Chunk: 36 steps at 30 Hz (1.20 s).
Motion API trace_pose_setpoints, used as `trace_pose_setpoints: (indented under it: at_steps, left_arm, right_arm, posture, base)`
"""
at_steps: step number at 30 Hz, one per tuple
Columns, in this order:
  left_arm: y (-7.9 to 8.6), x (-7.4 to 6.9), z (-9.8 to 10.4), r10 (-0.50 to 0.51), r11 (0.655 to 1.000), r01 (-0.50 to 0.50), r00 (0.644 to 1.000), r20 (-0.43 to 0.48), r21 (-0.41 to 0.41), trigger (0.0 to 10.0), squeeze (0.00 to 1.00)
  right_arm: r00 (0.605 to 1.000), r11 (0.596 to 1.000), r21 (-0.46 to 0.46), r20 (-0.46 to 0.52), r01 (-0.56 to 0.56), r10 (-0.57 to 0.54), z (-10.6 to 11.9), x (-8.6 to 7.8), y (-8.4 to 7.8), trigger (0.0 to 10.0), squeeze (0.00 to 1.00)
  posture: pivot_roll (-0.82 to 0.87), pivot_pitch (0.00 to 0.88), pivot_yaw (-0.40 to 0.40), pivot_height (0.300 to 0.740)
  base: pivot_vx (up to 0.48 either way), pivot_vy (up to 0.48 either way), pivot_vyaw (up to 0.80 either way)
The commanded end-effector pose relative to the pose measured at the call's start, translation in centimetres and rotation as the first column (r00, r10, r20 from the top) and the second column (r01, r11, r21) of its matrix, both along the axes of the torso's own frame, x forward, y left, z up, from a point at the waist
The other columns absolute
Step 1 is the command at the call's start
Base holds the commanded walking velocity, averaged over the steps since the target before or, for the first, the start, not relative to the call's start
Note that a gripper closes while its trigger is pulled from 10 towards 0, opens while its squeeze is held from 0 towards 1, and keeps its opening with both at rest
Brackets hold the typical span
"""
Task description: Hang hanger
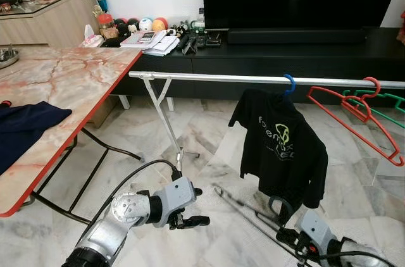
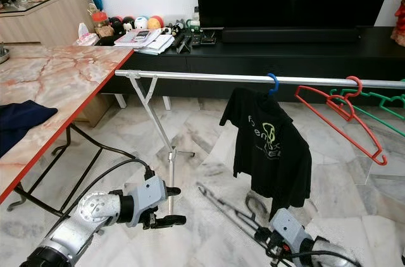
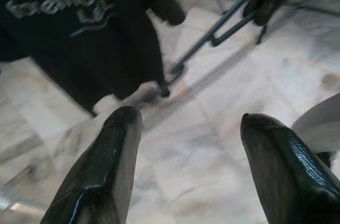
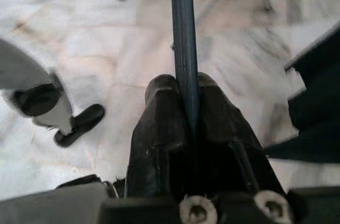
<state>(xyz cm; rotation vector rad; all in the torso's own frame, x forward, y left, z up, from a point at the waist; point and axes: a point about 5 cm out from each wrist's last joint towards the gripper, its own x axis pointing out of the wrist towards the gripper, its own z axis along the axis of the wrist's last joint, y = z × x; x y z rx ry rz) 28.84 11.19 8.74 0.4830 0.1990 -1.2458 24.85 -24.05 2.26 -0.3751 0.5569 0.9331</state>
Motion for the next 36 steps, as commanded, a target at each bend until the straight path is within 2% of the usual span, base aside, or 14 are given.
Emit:
trace_pose_setpoints:
  at_steps: [1,5,11,18,20,25,30,36]
  left_arm:
    - [-0.2,0.0,0.2,-0.061,0.998,0.061,0.998,-0.009,0.006,10.0,0.0]
    - [-0.7,0.3,0.6,-0.148,0.989,0.149,0.989,-0.028,0.016,10.0,0.0]
    - [-1.5,1.0,1.3,-0.209,0.978,0.21,0.977,-0.051,0.021,10.0,0.0]
    - [-2.6,0.7,0.9,-0.287,0.956,0.291,0.953,-0.099,0.037,10.0,0.0]
    - [-2.6,0.7,0.5,-0.309,0.944,0.321,0.94,-0.145,0.071,10.0,0.0]
    - [-2.8,0.7,0.4,-0.309,0.944,0.322,0.939,-0.149,0.069,10.0,0.0]
    - [-3.7,1.1,0.5,-0.295,0.951,0.304,0.947,-0.126,0.059,10.0,0.0]
    - [-4.4,1.1,0.4,-0.291,0.953,0.298,0.949,-0.124,0.043,10.0,0.0]
  right_arm:
    - [0.993,0.994,0.025,-0.032,-0.11,0.111,0.3,-0.3,1.2,10.0,0.0]
    - [0.982,0.983,0.01,-0.041,-0.183,0.184,1.1,-0.3,1.8,10.0,0.0]
    - [0.952,0.954,0.0,-0.069,-0.3,0.299,2.2,-1.0,2.6,10.0,0.0]
    - [0.955,0.955,-0.025,-0.027,-0.297,0.296,3.3,-0.1,3.3,10.0,0.0]
    - [0.958,0.957,-0.045,-0.018,-0.288,0.287,3.3,0.4,3.6,10.0,0.0]
    - [0.963,0.962,-0.028,-0.001,-0.271,0.271,3.4,0.7,4.0,10.0,0.0]
    - [0.956,0.956,-0.003,0.012,-0.293,0.293,4.0,1.1,5.2,10.0,0.0]
    - [0.938,0.938,0.017,-0.006,-0.346,0.346,4.3,0.7,5.8,10.0,0.0]
  posture:
    - [-0.03,0.045,0.073,0.74]
    - [-0.03,0.049,0.076,0.74]
    - [-0.04,0.058,0.081,0.74]
    - [-0.05,0.056,0.082,0.74]
    - [-0.05,0.054,0.082,0.74]
    - [-0.05,0.052,0.082,0.74]
    - [-0.06,0.043,0.083,0.74]
    - [-0.06,0.032,0.078,0.74]
  base:
    - [0.0,0.0,0.0]
    - [0.0,0.0,0.0]
    - [0.0,0.0,0.0]
    - [0.0,0.0,0.0]
    - [0.0,0.0,0.0]
    - [0.0,0.0,0.0]
    - [0.0,0.0,0.0]
    - [0.0,0.0,0.0]
